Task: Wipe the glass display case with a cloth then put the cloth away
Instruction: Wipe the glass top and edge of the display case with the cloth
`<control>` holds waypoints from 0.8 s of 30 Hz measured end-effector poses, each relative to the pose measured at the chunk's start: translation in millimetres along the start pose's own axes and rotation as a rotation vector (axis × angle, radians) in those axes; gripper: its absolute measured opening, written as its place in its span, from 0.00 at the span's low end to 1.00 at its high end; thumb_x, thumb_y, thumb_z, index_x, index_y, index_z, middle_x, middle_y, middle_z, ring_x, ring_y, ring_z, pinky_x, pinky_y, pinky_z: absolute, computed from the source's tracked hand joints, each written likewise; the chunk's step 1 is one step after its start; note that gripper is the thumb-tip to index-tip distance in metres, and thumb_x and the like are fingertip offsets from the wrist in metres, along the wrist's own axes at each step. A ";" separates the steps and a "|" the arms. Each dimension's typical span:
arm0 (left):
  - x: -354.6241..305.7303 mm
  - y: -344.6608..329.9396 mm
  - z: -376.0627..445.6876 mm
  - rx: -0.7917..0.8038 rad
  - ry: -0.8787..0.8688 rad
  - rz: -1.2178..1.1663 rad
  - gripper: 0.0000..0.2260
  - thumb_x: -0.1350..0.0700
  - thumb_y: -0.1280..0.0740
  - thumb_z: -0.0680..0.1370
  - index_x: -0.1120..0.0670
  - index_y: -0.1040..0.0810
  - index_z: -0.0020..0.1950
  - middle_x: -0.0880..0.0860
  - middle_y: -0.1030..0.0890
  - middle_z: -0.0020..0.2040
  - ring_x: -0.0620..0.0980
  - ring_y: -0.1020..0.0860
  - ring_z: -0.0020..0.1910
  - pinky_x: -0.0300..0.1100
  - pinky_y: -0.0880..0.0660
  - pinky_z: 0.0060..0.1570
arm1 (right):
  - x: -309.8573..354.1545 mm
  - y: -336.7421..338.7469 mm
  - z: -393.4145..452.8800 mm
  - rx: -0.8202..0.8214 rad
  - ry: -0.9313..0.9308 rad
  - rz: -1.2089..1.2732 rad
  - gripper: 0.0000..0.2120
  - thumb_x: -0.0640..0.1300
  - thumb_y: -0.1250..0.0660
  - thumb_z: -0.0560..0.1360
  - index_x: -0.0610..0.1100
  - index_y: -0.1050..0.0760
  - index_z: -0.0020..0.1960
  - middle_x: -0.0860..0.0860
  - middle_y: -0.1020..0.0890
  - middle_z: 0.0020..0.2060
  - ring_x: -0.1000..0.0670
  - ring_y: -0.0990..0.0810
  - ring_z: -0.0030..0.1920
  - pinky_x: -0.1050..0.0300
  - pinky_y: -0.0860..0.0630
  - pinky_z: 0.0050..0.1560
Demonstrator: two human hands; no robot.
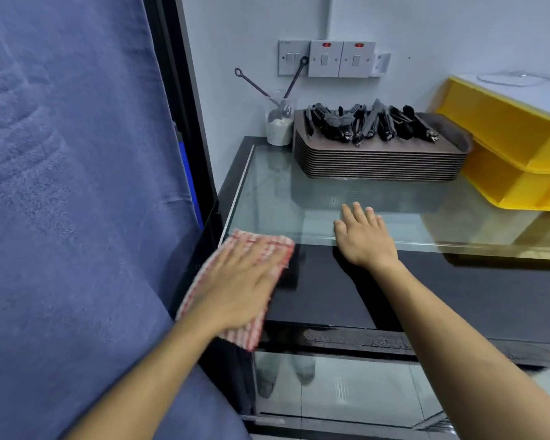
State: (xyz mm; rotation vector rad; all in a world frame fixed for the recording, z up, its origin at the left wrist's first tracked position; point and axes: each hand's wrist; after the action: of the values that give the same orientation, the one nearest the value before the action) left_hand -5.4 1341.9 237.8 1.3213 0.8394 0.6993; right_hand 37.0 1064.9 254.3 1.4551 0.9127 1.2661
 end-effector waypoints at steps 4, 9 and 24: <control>34.0 22.5 56.7 0.010 0.303 -0.065 0.28 0.41 0.69 0.82 0.37 0.63 0.83 0.48 0.60 0.86 0.56 0.62 0.84 0.57 0.63 0.82 | 1.8 -0.6 -1.2 0.000 -0.009 -0.002 0.29 0.53 0.57 0.86 0.46 0.51 0.86 0.46 0.52 0.85 0.41 0.56 0.84 0.45 0.57 0.83; -32.2 19.6 44.9 0.042 0.164 -0.113 0.24 0.39 0.63 0.86 0.35 0.64 0.82 0.46 0.66 0.84 0.54 0.69 0.82 0.55 0.67 0.81 | 1.0 0.5 -2.2 0.008 0.000 -0.005 0.29 0.53 0.57 0.87 0.47 0.52 0.86 0.46 0.53 0.85 0.42 0.56 0.84 0.45 0.58 0.83; 10.9 21.8 100.4 0.047 0.210 -0.083 0.24 0.42 0.66 0.85 0.37 0.65 0.82 0.47 0.65 0.84 0.54 0.66 0.82 0.58 0.65 0.81 | 18.5 10.9 10.3 -0.140 0.067 -0.161 0.27 0.53 0.55 0.78 0.41 0.22 0.56 0.40 0.18 0.58 0.37 0.22 0.61 0.46 0.36 0.70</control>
State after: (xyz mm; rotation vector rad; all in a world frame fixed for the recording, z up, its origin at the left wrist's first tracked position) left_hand 85.8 1300.3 262.7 1.2613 1.0797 0.7657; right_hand 49.9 1077.8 269.6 1.2124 0.9467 1.2393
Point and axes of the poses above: each hand's wrist, its own z-axis towards the middle knuckle, its own y-axis out of the back of the hand, x = y × z
